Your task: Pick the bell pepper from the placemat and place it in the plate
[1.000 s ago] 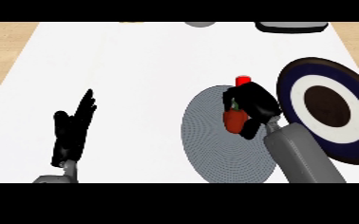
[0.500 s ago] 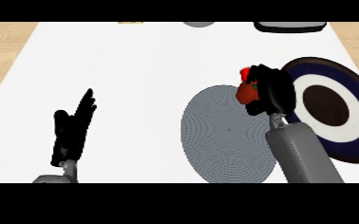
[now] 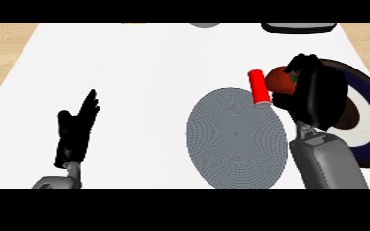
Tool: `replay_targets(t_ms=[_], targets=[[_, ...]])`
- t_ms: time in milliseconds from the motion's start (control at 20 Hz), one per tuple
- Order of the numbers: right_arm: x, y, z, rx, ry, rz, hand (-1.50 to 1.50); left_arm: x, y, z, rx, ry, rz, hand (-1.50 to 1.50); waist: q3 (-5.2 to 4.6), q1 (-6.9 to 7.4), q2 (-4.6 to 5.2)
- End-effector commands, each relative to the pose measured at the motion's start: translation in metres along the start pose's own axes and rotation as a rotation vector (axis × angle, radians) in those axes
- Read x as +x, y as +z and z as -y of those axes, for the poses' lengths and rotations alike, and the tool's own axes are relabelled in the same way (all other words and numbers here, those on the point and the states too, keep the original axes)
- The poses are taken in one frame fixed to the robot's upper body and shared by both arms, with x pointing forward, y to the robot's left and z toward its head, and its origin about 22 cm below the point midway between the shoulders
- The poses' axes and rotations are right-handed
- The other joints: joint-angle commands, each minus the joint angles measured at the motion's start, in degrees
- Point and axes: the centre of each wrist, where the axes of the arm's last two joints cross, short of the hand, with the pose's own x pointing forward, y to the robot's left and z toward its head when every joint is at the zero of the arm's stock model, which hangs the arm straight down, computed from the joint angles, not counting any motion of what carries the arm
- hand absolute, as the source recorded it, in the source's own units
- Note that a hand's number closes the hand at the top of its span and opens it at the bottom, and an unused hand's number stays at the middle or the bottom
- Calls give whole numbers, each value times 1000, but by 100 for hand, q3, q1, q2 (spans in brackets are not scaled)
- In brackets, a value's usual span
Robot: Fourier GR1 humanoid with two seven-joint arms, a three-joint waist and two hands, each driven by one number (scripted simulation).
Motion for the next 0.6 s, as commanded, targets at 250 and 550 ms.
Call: replay_targets(t_ms=[250,550], targets=[[-56,-25,16,-59,11,-172,150,8,17,19,-29,11,-10,0,5,67,16],[-100,-48,6,-1,31,-205,150,18,2,18,-9,6,5,0,4,68,21]])
